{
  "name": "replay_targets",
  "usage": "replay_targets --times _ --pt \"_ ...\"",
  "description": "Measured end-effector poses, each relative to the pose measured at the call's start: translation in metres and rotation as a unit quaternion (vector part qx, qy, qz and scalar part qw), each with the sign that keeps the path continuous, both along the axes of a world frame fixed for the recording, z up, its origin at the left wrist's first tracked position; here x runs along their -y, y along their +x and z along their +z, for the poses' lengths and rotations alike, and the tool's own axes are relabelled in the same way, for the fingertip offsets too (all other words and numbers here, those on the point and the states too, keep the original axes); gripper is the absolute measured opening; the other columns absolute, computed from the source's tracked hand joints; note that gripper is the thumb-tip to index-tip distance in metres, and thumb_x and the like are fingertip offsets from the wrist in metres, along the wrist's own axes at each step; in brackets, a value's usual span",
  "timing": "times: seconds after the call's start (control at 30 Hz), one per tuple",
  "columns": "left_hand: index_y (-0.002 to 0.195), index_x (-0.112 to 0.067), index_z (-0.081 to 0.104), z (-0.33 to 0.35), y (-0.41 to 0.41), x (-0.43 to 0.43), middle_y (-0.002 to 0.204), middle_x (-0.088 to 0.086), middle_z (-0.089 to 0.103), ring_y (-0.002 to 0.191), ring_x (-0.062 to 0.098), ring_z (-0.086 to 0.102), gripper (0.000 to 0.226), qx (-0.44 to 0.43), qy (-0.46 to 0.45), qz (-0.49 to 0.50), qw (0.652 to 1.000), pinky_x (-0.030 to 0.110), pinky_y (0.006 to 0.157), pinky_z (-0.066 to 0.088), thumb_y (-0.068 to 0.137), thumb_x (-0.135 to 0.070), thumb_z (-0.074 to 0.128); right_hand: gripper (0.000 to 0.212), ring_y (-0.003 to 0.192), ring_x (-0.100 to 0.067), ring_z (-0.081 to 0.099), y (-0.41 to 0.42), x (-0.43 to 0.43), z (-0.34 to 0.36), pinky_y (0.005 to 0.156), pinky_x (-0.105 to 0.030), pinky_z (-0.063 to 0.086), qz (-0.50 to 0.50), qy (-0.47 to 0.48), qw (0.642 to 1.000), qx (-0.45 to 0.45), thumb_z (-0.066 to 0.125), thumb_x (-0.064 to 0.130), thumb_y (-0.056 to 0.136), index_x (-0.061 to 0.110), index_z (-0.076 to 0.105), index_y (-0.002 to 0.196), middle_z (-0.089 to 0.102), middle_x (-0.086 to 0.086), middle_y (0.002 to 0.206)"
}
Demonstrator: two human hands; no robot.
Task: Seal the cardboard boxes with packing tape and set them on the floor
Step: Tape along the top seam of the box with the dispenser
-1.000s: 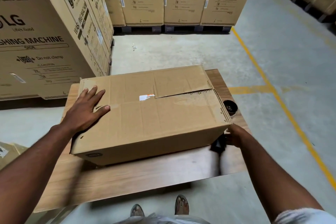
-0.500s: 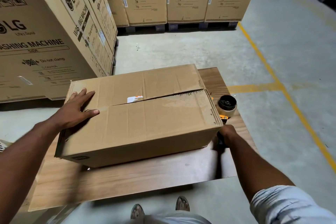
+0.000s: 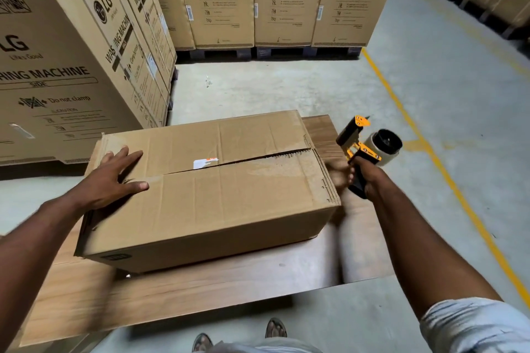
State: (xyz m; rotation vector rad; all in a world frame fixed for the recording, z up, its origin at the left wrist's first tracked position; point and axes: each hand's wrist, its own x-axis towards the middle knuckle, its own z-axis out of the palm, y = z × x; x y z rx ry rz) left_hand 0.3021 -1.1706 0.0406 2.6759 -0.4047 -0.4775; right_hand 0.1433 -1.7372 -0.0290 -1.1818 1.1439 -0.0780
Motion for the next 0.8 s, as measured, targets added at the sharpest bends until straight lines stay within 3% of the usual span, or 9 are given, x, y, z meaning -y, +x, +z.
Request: replay_targets --times 0.2,0.33,0.43,0.47,0.53,0.6,0.67,0.73,0.8 --pt "0.154 -0.036 0.028 -0.003 -0.020 0.021 0.166 -0.003 0.007 0.153 0.024 0.000 0.087 0.002 -0.023 -0.010 1.000 0.053 0.121 0.012 0.082 -0.043 0.076 0.010 0.047 -0.019 0.050 0.044 -0.050 0.109 0.043 -0.019 0.041 0.028 -0.093 0.987 0.129 0.066 0.015 0.086 0.008 0.058 0.086 0.057 -0.006 0.064" --pt "0.139 -0.042 0.048 0.005 -0.031 0.036 0.159 -0.008 0.033 0.147 0.023 0.028 0.069 0.093 0.034 0.020 0.995 0.067 0.113 0.020 0.077 -0.049 0.079 0.010 0.052 -0.019 0.062 0.056 -0.107 0.153 0.052 -0.029 0.048 0.108 -0.169 0.959 0.201 0.067 0.017 0.085 0.009 0.064 0.090 0.064 -0.008 0.075" --pt "0.122 -0.029 0.065 0.037 -0.059 0.076 0.129 -0.005 0.065 0.120 0.019 0.061 0.037 0.103 -0.213 0.090 0.967 0.050 0.105 0.043 0.086 -0.033 0.075 0.008 0.055 -0.023 0.064 0.058 -0.149 0.163 0.055 -0.031 0.052 0.198 -0.203 0.924 0.256 0.068 0.012 0.088 0.007 0.066 0.094 0.068 -0.008 0.073" --pt "0.119 -0.024 0.067 0.051 -0.070 0.090 0.120 -0.004 0.069 0.111 0.018 0.066 0.029 0.011 -0.348 0.124 0.929 0.042 0.097 0.051 0.091 -0.032 0.070 0.008 0.055 -0.025 0.063 0.057 -0.164 0.165 0.055 -0.031 0.052 0.233 -0.200 0.912 0.271 0.068 0.009 0.088 0.005 0.066 0.094 0.069 -0.009 0.072" --pt "0.114 -0.018 0.067 0.072 -0.083 0.111 0.108 -0.001 0.073 0.098 0.017 0.069 0.031 -0.221 -0.549 0.200 0.781 0.029 0.078 0.056 0.096 -0.042 0.057 0.008 0.053 -0.026 0.060 0.055 -0.194 0.166 0.053 -0.030 0.051 0.305 -0.199 0.890 0.273 0.069 0.006 0.089 -0.001 0.065 0.092 0.067 -0.010 0.071" --pt "0.107 -0.014 0.067 0.079 -0.085 0.116 0.098 0.003 0.072 0.081 0.014 0.067 0.040 -0.368 -0.645 0.244 0.624 0.023 0.064 0.056 0.093 -0.050 0.055 0.010 0.050 -0.024 0.058 0.053 -0.223 0.162 0.050 -0.029 0.049 0.369 -0.219 0.864 0.263 0.068 0.005 0.089 -0.004 0.065 0.090 0.064 -0.008 0.065" --pt "0.108 -0.010 0.064 0.075 -0.086 0.110 0.096 0.006 0.069 0.079 0.015 0.067 0.037 -0.413 -0.710 0.257 0.509 0.024 0.062 0.057 0.090 -0.042 0.060 0.004 0.048 -0.020 0.056 0.052 -0.249 0.155 0.048 -0.028 0.047 0.422 -0.235 0.836 0.262 0.069 0.005 0.086 0.003 0.066 0.083 0.061 -0.003 0.059" --pt "0.113 -0.005 0.062 0.069 -0.090 0.098 0.097 0.009 0.068 0.078 0.019 0.069 0.043 -0.418 -0.759 0.248 0.433 0.027 0.063 0.059 0.076 -0.019 0.080 0.019 0.048 -0.018 0.054 0.050 -0.266 0.148 0.049 -0.029 0.047 0.439 -0.254 0.821 0.261 0.069 0.004 0.083 0.016 0.061 0.069 0.058 0.004 0.054" --pt "0.109 0.001 0.066 0.060 -0.092 0.080 0.099 0.014 0.069 0.078 0.022 0.071 0.072 -0.403 -0.786 0.234 0.407 0.030 0.062 0.059 0.043 0.006 0.093 0.027 0.047 -0.016 0.053 0.051 -0.275 0.144 0.048 -0.027 0.046 0.440 -0.273 0.815 0.261 0.068 0.003 0.080 0.020 0.058 0.063 0.056 0.006 0.051"
